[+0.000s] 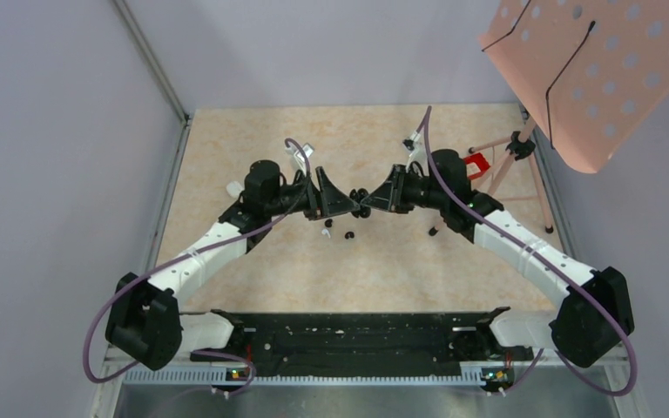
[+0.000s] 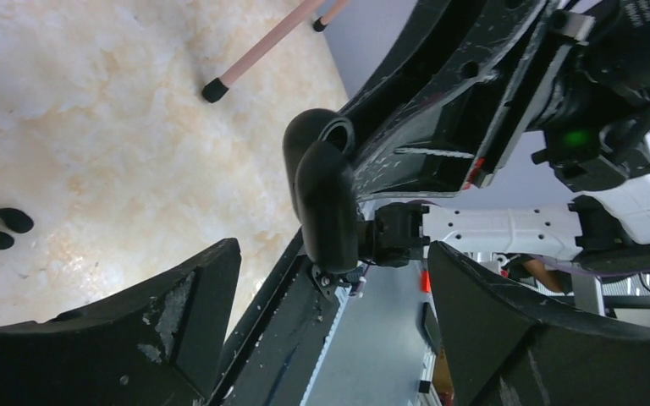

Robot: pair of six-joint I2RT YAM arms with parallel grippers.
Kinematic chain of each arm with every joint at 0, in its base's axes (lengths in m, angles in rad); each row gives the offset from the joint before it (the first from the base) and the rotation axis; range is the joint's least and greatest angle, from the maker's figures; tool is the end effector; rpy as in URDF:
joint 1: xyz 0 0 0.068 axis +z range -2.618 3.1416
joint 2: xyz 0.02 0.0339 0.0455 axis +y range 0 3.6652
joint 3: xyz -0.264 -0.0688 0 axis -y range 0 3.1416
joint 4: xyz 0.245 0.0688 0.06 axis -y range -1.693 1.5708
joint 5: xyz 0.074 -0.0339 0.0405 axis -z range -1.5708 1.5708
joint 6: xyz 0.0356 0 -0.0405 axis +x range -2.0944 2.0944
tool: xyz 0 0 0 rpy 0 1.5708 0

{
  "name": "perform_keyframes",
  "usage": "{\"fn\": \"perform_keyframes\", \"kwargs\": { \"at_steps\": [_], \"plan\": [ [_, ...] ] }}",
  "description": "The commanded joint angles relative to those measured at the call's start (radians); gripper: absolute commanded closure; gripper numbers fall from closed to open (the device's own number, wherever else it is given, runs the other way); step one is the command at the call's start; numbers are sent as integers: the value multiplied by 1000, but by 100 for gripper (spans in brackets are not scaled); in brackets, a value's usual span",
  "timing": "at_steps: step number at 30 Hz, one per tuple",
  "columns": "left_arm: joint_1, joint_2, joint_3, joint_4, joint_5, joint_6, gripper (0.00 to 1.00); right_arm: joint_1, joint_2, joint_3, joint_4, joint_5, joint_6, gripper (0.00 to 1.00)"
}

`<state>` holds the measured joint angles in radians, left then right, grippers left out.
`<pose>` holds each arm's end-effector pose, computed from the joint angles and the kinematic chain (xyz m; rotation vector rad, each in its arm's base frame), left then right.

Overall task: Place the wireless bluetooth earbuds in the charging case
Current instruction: Pass from the right arm to the left

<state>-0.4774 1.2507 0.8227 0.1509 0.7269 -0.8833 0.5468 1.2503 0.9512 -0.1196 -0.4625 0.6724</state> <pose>0.2392 -0.1504 0.2895 0.1613 2.0964 -1.5576 0.2355 0.1619 0.3062 -0.1924 2.1569 1.2093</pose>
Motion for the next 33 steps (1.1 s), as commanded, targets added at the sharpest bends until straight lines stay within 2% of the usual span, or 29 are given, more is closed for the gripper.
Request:
{"fn": "perform_keyframes", "kwargs": {
  "at_steps": [1, 7, 13, 23, 33],
  "plan": [
    [5, 6, -12, 173, 66, -54, 16, -1, -19, -11, 75, -60, 0, 100],
    [11, 18, -34, 180, 38, -53, 23, -7, -12, -28, 112, -108, 37, 100],
    [17, 29, -86, 281, 54, -109, 34, -18, -12, -50, 170, -147, 66, 100],
    [22, 4, -101, 310, 65, -139, 42, -25, -12, -68, 184, -155, 81, 100],
    [23, 1, -99, 336, 64, -165, 57, -25, -5, -68, 183, -156, 83, 100]
  ]
}}
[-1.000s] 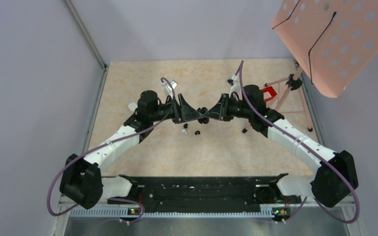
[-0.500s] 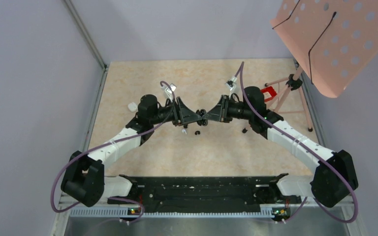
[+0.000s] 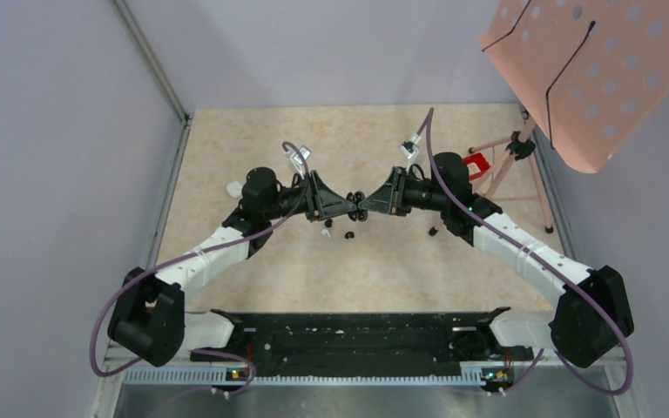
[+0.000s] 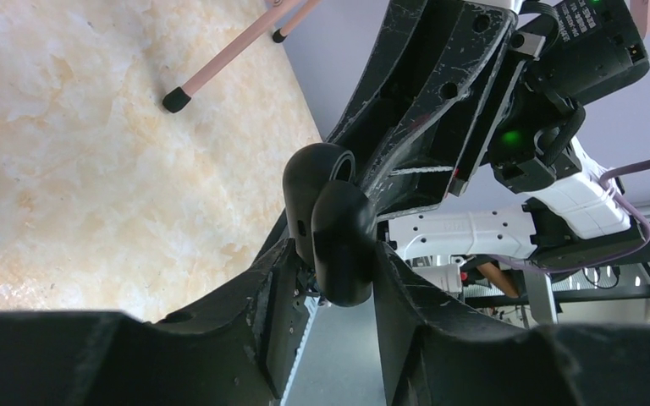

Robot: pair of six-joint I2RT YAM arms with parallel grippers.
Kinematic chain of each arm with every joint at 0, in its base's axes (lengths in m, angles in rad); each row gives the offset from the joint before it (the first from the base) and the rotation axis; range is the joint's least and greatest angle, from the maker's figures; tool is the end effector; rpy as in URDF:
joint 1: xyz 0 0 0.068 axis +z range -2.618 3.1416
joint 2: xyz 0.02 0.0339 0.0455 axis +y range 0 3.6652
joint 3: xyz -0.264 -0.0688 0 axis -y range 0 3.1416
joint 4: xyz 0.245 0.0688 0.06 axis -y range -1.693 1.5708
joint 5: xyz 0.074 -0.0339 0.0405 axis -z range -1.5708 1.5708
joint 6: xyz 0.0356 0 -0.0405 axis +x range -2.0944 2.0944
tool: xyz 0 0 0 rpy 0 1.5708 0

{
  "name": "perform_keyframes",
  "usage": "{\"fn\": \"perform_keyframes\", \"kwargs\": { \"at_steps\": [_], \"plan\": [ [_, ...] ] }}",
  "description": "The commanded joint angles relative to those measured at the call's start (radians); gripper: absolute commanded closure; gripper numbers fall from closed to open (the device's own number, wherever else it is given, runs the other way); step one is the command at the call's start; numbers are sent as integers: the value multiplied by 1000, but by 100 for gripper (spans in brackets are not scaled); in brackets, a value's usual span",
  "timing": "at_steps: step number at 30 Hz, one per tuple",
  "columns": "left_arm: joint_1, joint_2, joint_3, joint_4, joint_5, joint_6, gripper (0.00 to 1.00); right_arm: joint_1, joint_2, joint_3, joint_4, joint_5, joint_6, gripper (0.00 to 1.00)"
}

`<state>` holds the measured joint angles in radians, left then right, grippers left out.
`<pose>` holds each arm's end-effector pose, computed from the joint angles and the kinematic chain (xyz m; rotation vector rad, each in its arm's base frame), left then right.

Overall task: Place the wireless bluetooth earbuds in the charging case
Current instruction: Pass from the right arm to the left

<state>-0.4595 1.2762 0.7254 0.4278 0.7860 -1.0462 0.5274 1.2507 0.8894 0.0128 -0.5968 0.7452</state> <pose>0.2415 -0.1476 0.2769 0.1162 2.0033 -1.7088 0.2358 0.1605 0.2983 -0.2195 2.1163 1.3805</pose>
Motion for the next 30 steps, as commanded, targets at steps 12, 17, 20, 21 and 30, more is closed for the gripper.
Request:
{"fn": "perform_keyframes", "kwargs": {
  "at_steps": [12, 17, 20, 21, 30],
  "plan": [
    [5, -13, 2, 60, 5, -15, 77, -6, 7, 5, 36, -20, -2, 100],
    [6, -14, 8, 58, 1, -21, 64, -6, 10, 3, 36, -18, -3, 100],
    [13, -18, 8, 54, 6, -24, 50, -6, 12, 0, 37, -22, -3, 100],
    [17, -21, 8, 56, 12, -25, 48, -7, 15, 0, 38, -25, -2, 100],
    [61, -44, -42, 146, 104, -75, 46, -13, 18, -20, 103, -87, 35, 100]
  ]
}}
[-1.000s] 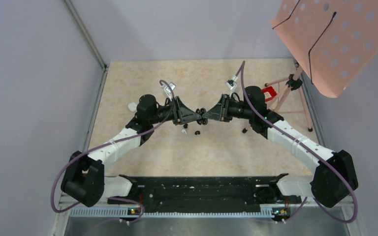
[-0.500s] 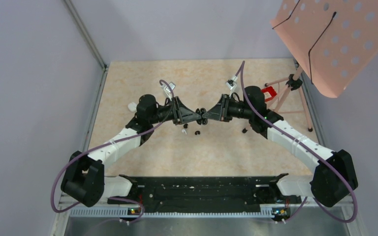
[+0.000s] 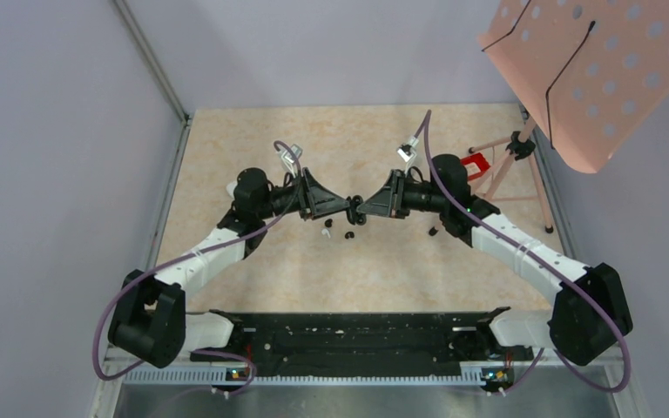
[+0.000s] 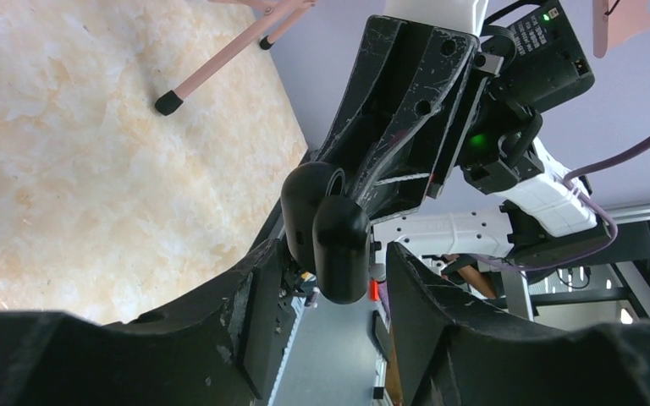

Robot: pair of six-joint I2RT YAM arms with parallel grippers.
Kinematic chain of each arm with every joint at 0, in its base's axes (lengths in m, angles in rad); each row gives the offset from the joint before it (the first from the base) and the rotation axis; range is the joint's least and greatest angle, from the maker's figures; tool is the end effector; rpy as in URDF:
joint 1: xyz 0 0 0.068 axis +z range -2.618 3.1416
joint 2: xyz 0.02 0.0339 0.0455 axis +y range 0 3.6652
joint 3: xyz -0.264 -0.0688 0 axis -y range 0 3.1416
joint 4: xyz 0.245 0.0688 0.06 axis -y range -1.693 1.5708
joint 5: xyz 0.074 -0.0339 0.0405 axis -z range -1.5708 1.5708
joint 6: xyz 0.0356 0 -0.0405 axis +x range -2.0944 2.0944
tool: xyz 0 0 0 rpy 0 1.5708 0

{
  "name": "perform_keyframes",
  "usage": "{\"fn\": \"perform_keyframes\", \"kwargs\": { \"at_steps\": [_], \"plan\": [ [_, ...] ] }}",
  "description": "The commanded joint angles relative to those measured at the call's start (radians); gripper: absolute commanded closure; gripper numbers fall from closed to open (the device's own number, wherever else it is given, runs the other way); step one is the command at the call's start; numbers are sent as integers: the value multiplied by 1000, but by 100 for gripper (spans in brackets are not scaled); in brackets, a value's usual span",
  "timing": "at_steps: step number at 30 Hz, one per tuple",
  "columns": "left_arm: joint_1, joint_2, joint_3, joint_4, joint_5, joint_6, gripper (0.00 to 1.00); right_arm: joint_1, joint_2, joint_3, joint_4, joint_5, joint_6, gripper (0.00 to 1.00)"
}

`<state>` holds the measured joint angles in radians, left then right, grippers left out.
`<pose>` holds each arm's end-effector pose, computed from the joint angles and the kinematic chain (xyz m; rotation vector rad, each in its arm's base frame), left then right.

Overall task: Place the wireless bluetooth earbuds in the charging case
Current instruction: Pass from the right arm to the left

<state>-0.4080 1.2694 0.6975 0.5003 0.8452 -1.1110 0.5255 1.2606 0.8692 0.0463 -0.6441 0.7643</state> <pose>0.2441 -0.1345 0.2765 0.0888 1.9746 -1.7632 0.2360 0.1616 0.2922 -0.2368 2.1234 1.4339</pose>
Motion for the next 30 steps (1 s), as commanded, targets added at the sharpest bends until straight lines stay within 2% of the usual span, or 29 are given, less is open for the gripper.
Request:
{"fn": "perform_keyframes", "kwargs": {
  "at_steps": [1, 6, 11, 18, 30],
  "plan": [
    [10, -38, -15, 75, 47, -9, 46, -12, 11, 1, 74, -46, 19, 100],
    [9, -36, -9, 65, 53, 3, 54, -12, 16, -1, 91, -52, 32, 100],
    [8, -26, -1, 49, 68, 17, 53, -12, 16, 4, 84, -51, 30, 100],
    [1, -12, 1, 88, 84, -5, 59, -12, 17, 6, 79, -45, 25, 100],
    [-15, 22, -2, 132, 91, -28, 57, -12, 13, 8, 79, -50, 24, 100]
  ]
}}
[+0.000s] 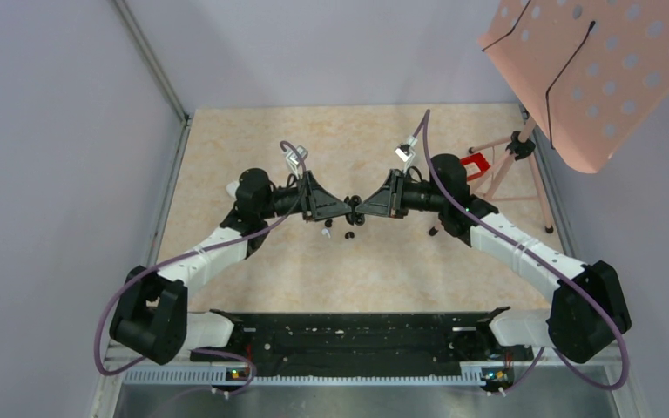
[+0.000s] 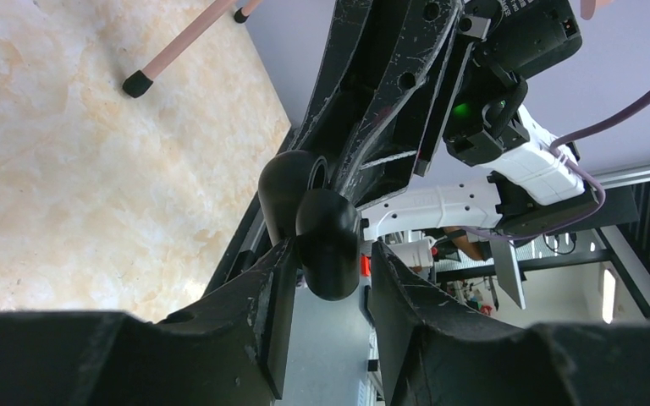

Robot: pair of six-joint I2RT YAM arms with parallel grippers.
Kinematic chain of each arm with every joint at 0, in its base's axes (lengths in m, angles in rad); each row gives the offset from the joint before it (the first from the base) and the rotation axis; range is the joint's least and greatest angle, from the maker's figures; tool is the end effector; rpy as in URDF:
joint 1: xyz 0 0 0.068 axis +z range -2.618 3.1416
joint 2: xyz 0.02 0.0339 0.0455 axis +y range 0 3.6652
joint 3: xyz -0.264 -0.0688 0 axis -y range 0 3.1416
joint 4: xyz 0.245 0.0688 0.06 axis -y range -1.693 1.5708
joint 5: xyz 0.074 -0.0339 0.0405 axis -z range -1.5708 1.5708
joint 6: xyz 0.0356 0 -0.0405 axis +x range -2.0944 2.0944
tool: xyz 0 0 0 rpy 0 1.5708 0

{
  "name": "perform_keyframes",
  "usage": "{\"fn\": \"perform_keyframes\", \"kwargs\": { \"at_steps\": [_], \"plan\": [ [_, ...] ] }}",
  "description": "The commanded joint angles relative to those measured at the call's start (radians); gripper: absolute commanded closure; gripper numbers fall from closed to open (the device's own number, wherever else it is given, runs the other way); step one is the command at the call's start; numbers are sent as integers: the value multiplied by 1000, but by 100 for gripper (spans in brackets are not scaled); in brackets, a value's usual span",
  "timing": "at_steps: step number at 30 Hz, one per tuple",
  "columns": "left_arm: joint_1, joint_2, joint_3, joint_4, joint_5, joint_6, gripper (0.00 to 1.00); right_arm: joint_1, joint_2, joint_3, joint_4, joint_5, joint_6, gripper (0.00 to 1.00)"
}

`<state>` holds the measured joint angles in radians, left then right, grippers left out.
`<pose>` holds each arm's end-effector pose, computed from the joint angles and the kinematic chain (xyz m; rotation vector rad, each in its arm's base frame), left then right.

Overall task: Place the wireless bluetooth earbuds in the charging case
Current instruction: Pass from the right arm to the left

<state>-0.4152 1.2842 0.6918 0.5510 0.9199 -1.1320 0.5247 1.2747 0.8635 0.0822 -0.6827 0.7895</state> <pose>0.2426 -0.1379 0.2758 0.1687 1.9728 -1.8326 0.2377 0.1636 0.2902 -0.2479 2.1191 1.4851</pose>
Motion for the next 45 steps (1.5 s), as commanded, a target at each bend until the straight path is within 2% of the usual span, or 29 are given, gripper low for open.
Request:
{"fn": "perform_keyframes", "kwargs": {
  "at_steps": [1, 10, 16, 21, 23, 26, 30, 38, 45],
  "plan": [
    [-8, 5, 3, 82, 15, -9, 57, -11, -1, 14, 42, -12, -1, 100],
    [-14, 11, 4, 78, 12, -8, 59, -11, -7, 14, 38, -10, 0, 100],
    [-15, 13, 13, 28, -5, 20, 39, -11, -12, 17, 25, -7, -5, 100],
    [-36, -39, 94, -243, -112, 189, 32, -11, -15, 31, -7, 6, -23, 100],
    [-57, -56, 136, -325, -163, 236, 26, -11, -13, 37, -14, 8, -25, 100],
    [-85, -68, 182, -428, -244, 296, 23, -10, -10, 43, -16, 6, -24, 100],
    [-131, -64, 243, -579, -359, 369, 24, -11, -6, 52, -23, 5, -28, 100],
    [-177, -23, 309, -714, -446, 442, 30, -11, -12, 54, -34, 13, -33, 100],
    [-179, -62, 311, -780, -519, 473, 37, -11, -17, 49, -38, 20, -34, 100]
  ]
}}
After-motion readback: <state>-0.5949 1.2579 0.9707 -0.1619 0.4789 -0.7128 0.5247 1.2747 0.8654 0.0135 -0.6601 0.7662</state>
